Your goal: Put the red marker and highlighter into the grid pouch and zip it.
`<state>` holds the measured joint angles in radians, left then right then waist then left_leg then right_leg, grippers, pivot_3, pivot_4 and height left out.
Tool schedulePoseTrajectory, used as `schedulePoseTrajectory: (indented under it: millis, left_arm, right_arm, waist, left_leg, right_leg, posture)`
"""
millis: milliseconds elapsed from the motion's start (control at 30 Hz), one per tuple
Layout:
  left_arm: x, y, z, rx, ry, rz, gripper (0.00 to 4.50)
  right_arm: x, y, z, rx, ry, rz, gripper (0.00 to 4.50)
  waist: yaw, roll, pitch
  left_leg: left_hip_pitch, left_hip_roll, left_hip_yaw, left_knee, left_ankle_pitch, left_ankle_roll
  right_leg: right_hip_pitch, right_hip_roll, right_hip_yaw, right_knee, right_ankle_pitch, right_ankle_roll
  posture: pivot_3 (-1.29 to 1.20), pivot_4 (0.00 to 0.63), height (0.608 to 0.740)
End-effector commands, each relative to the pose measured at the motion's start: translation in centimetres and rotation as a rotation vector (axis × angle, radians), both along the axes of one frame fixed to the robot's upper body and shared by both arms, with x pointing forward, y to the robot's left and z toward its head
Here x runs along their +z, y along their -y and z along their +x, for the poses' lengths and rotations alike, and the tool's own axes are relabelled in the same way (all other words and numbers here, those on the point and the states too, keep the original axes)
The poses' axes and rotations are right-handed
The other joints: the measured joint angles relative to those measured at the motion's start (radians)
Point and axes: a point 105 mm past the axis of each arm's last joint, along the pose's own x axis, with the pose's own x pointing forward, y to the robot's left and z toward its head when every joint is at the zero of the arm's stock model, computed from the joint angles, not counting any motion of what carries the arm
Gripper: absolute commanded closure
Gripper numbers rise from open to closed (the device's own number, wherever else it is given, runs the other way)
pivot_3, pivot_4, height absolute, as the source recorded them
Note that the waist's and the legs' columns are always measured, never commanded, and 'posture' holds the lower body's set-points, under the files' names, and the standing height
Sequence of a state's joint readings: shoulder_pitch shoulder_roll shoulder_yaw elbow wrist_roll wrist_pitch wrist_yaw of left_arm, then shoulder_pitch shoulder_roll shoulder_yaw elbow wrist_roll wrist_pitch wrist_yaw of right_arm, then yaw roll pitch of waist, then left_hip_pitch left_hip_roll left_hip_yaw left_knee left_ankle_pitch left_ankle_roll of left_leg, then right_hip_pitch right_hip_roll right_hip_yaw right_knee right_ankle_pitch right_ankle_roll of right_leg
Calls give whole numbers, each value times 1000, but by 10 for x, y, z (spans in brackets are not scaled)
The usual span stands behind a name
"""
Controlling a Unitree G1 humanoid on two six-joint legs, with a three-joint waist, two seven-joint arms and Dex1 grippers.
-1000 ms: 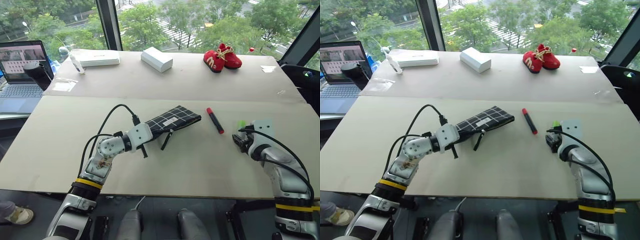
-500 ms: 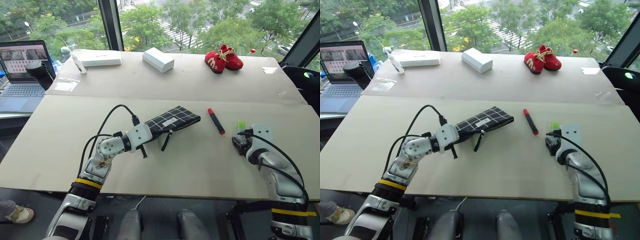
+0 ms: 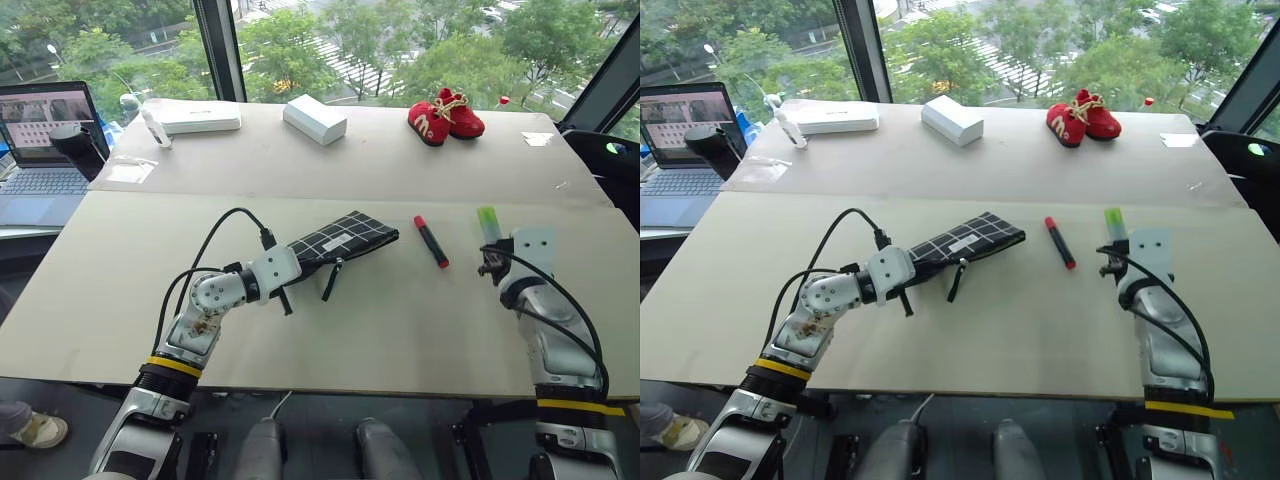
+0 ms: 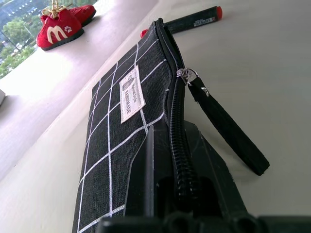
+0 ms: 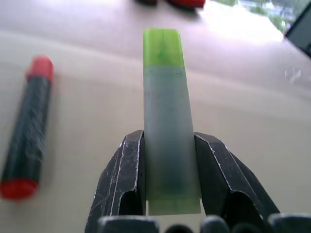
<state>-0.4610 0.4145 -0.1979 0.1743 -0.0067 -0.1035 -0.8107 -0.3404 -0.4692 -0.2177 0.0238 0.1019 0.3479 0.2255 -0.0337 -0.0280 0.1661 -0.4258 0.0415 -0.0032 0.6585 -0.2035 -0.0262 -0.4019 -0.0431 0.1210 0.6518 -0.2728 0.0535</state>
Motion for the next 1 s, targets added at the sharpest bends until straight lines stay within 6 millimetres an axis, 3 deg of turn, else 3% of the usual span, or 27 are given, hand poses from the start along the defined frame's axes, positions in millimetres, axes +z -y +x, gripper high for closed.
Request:
schedulePoseTrajectory:
  millis: [33, 133, 267, 533, 1000]
  left_arm:
    - [18, -2, -1, 0, 29, -49, 4500]
    - [17, -6, -2, 5, 23, -42, 4500]
    - [17, -7, -3, 10, 22, -40, 4500]
    - [17, -7, -4, 15, 24, -42, 4500]
    - [19, -3, -3, 8, 38, -43, 4500]
  right_arm:
    - [40, -67, -15, 423, 168, -213, 3423]
    - [25, -92, -34, 685, 119, -447, 3423]
    - [11, -92, -41, 816, 45, -624, 3423]
    - [19, -86, -29, 834, 55, -707, 3423]
    - [6, -80, -24, 833, 0, -725, 3423]
  waist:
    - [-5, 0, 0]
    - [-5, 0, 0]
    - [0, 0, 0]
    - [-4, 0, 0]
    - [0, 0, 0]
  left_leg:
    - [0, 0, 0, 0, 0, 0]
    - [-1, 0, 0, 0, 0, 0]
    - [0, -1, 0, 1, 0, 0]
    - [0, 0, 0, 1, 0, 0]
    - [0, 0, 0, 1, 0, 0]
  right_leg:
    - [0, 0, 0, 0, 0, 0]
    - [0, 0, 0, -1, 0, 0]
    - [2, -1, -1, -2, 0, 0]
    - [1, -1, 0, -1, 0, 0]
    - [1, -1, 0, 0, 0, 0]
  posture:
    - [0, 150, 729]
    - [0, 150, 729]
    - [0, 150, 729]
    - [0, 150, 729]
    - [0, 150, 729]
